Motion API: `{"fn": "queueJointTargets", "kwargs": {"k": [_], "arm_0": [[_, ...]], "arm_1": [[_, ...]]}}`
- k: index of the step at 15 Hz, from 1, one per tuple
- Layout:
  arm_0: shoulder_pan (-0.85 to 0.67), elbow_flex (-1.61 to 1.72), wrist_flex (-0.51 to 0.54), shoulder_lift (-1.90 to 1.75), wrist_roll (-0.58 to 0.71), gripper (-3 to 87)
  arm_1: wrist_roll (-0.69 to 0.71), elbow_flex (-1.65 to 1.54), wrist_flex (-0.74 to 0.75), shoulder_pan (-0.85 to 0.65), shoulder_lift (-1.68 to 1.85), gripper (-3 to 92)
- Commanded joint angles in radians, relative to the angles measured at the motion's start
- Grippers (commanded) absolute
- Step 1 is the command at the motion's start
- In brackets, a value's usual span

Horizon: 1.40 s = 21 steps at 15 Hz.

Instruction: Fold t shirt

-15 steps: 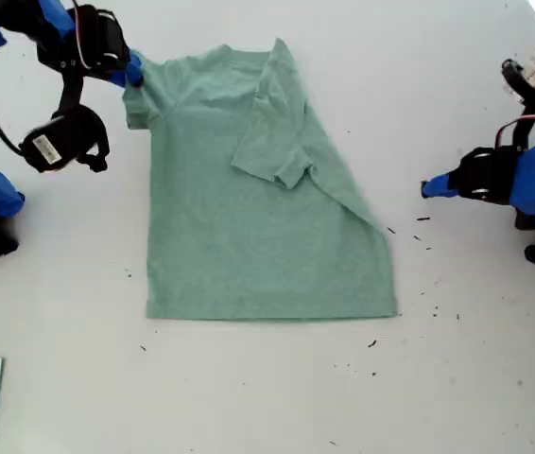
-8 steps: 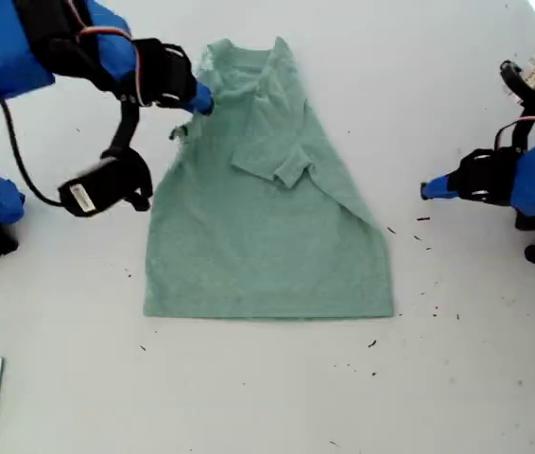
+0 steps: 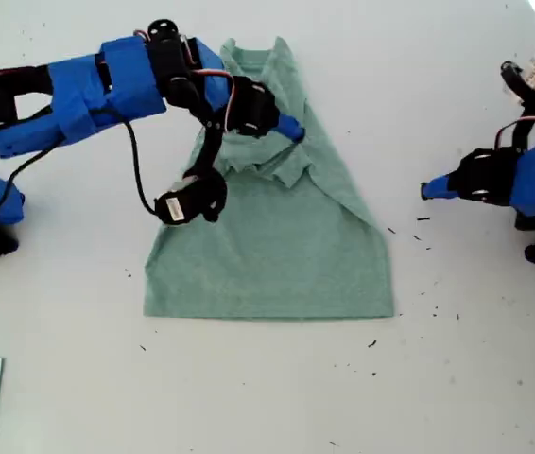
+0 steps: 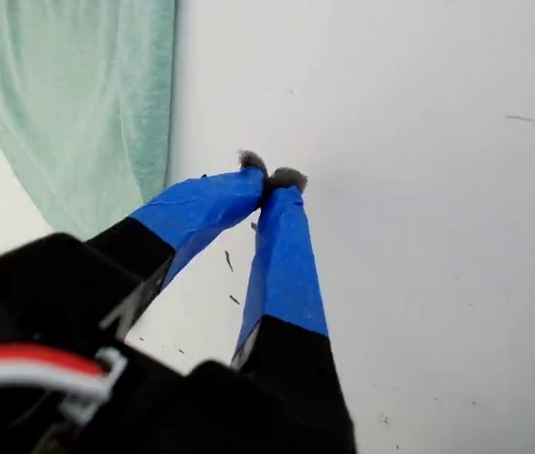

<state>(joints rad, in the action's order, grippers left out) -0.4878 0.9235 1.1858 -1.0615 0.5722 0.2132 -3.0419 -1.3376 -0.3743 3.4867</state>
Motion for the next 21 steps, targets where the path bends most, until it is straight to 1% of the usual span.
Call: {"fn": "queueJointTargets", "kwargs": {"k": [1,2,3,4,5,6,7,9,10,11,12,13,14,15,16,17,19,20,21], "arm_0": [[-0.087,0.066,0.112,-0.311,0.049,26.7],[-0.103,0.221,0.107,-0.489,0.061,26.7],[-0.106,0.448,0.057,-0.695,0.066,26.1],[-0.104,0.712,-0.009,-0.910,0.058,23.3],[-0.080,0.965,-0.060,-1.100,0.017,19.5],[-0.034,1.226,-0.127,-1.278,-0.063,10.9],[0.032,1.451,-0.184,-1.431,-0.163,8.7],[0.176,1.853,-0.302,-1.779,-0.380,1.1],[0.235,2.033,-0.337,-1.977,-0.449,-0.1],[0.256,2.166,-0.324,-2.123,-0.466,-0.1],[0.253,2.263,-0.252,-2.256,-0.485,-0.2],[0.291,2.327,-0.183,-2.468,-0.485,-0.2],[0.301,2.322,-0.160,-2.536,-0.480,-0.2],[0.288,2.324,-0.178,-2.479,-0.485,-0.2],[0.267,2.324,-0.204,-2.408,-0.480,-0.2],[0.267,2.324,-0.199,-2.425,-0.472,-0.2],[0.265,2.324,-0.195,-2.434,-0.466,-0.2],[0.264,2.324,-0.195,-2.436,-0.454,-0.2],[0.262,2.324,-0.195,-2.437,-0.453,-0.2]], "arm_1": [[-0.014,-0.067,0.008,0.023,0.015,2.3],[-0.014,-0.067,0.008,0.021,0.015,2.3],[-0.011,-0.069,0.008,0.017,0.015,2.3],[-0.008,-0.069,0.008,0.017,0.015,2.3],[-0.006,-0.069,0.009,0.017,0.015,2.3],[-0.005,-0.069,0.009,0.017,0.015,2.3],[-0.005,-0.069,0.009,0.018,0.015,2.3],[-0.006,-0.069,0.011,0.021,0.015,2.4],[-0.011,-0.069,0.011,0.029,0.015,2.4],[-0.006,-0.069,0.011,0.031,0.015,2.4],[-0.002,-0.069,0.011,0.032,0.015,2.4],[0.006,-0.069,0.012,0.035,0.015,2.4],[0.018,-0.060,0.011,0.041,0.015,2.4],[0.043,-0.009,-0.006,0.055,0.015,2.5],[0.089,0.132,-0.044,0.074,-0.044,2.5],[0.110,0.364,-0.126,0.089,-0.267,2.5],[0.138,0.848,-0.288,0.198,-0.730,2.5],[0.118,1.023,-0.336,0.259,-0.894,2.4],[0.098,1.152,-0.353,0.316,-1.031,2.3]]}}
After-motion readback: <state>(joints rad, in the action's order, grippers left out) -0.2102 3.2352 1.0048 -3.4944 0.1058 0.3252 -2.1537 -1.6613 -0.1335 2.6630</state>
